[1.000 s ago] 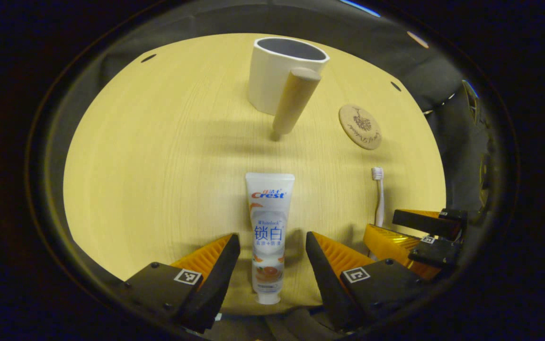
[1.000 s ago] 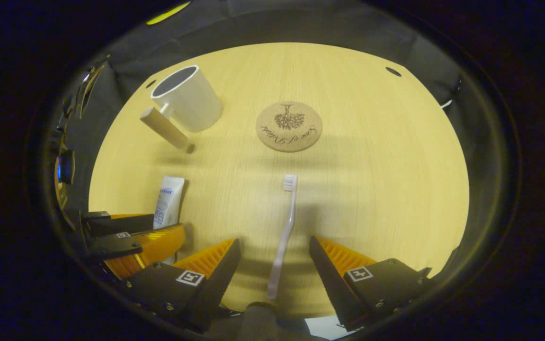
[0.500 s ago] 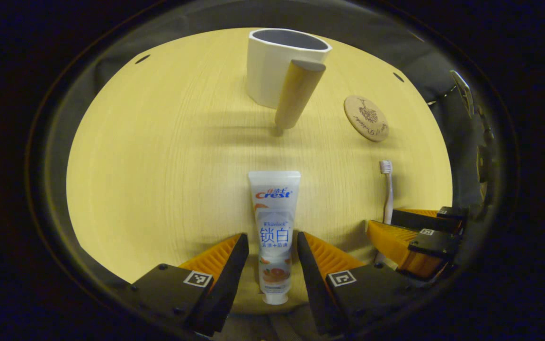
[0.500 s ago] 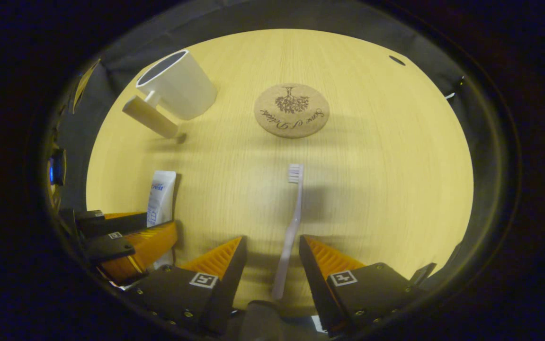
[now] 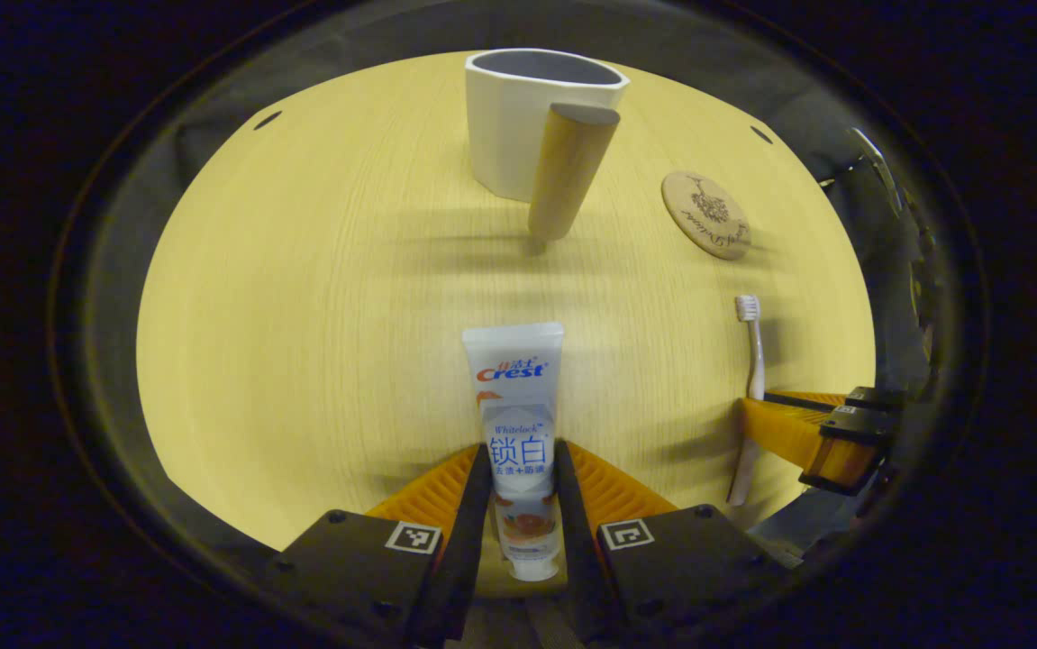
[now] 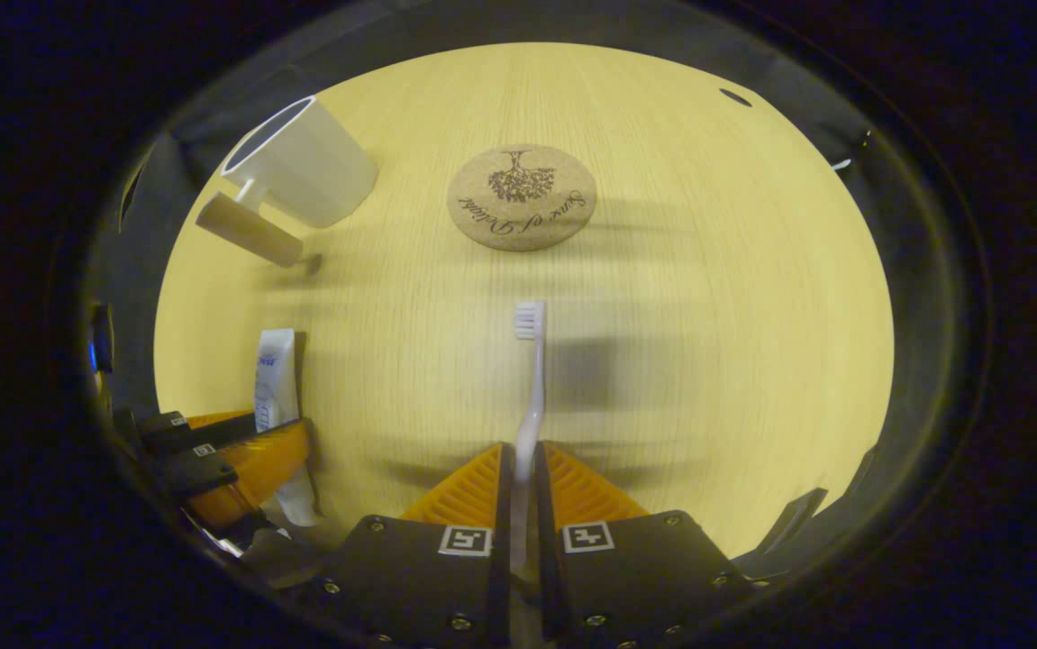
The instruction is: Put the toothbrush and toothpaste on the desktop into the cup, then pick up the cup and place it on the coaster on the desktop.
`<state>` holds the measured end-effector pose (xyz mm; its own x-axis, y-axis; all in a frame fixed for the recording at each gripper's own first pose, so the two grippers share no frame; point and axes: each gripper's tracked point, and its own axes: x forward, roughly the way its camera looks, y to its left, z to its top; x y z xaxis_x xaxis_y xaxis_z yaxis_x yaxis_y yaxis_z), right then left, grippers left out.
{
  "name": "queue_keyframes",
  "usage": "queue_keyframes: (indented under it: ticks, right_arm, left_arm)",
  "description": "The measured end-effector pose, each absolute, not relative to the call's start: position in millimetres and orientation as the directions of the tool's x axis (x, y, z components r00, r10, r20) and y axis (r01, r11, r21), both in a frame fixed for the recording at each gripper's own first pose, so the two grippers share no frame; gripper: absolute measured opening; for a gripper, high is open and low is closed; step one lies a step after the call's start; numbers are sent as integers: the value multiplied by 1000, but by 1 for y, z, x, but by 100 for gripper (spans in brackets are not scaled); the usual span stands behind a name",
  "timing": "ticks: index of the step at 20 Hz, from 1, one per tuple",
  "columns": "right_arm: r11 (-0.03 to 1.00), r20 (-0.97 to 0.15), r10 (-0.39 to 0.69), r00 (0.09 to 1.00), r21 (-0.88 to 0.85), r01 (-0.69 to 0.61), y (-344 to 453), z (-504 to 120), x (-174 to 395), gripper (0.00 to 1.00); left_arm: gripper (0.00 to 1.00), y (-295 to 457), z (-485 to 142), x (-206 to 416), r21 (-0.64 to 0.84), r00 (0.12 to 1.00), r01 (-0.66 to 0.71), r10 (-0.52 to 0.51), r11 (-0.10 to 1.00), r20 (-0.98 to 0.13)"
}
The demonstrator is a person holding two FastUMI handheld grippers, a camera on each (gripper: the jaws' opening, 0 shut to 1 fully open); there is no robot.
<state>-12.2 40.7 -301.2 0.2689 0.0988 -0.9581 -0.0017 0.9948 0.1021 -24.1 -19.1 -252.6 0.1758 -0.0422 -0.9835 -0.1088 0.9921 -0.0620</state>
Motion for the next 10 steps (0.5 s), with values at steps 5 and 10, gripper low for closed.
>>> queue_keyframes:
  ticks: [5, 10]
  right_arm:
    - [993, -954, 117, 276, 121, -2, 39, -301, -13, 13]
    - [993, -937, 113, 330, 121, 5, 41, -298, -10, 8]
  left_arm:
    - [39, -19, -254, -25, -54, 179, -91, -37, 994, -983]
    - [32, -21, -258, -20, -61, 205, -80, -43, 995, -978]
